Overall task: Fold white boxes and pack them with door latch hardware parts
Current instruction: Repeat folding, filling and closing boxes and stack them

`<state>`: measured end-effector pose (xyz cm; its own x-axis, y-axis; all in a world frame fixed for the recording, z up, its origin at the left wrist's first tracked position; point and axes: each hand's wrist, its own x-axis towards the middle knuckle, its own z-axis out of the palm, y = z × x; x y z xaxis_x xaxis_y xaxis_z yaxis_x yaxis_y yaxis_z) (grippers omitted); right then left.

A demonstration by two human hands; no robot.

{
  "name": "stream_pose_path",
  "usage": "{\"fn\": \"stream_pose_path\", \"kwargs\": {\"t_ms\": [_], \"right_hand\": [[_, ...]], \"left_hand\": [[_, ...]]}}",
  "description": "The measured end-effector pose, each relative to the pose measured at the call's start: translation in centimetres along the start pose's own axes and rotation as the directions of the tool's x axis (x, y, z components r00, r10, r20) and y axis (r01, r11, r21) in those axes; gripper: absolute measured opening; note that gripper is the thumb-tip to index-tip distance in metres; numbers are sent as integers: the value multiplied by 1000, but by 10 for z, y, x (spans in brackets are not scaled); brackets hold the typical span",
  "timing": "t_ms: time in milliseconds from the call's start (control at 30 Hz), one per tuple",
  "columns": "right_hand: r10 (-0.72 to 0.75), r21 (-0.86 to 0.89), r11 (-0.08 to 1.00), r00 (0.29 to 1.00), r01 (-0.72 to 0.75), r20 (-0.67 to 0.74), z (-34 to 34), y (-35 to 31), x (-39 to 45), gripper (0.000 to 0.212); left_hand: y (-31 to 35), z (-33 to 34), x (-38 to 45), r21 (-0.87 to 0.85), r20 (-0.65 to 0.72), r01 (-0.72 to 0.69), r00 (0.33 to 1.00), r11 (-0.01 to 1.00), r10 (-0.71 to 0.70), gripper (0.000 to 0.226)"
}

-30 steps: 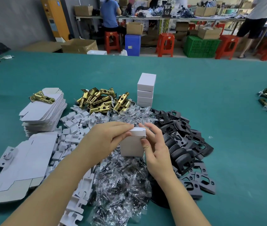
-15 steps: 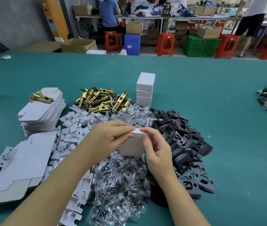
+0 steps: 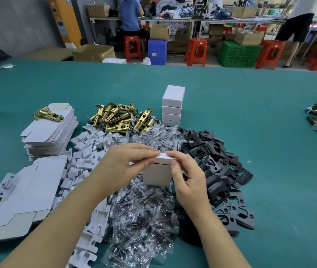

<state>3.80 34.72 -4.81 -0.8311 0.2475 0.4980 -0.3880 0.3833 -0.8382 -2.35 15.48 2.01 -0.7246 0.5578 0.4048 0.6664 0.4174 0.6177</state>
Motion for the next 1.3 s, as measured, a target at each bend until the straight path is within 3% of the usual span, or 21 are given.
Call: {"fn": "stream_pose_path", "kwargs": {"t_ms": [467,833,1100,1300], "right_hand": [[-151,-149,977,988,155,37,-16,2,3,29],[-244,-216,943,968,252,63,-15,13,3,33],[-170,-138,975,984,176,56,-12,14,1,36],[-99,-77,992,994,102,43,-7,10,-2,38]], "left_hand": [[-4,-2,0,-37,73,66,995,997,-63,30],[-16,6,-17,65,91,-24,996,998,18,41],[-10,11,-16,242,-4,-129,991,962,134,34],[13,6,0,606,181,-213,975,766,128,54]]}}
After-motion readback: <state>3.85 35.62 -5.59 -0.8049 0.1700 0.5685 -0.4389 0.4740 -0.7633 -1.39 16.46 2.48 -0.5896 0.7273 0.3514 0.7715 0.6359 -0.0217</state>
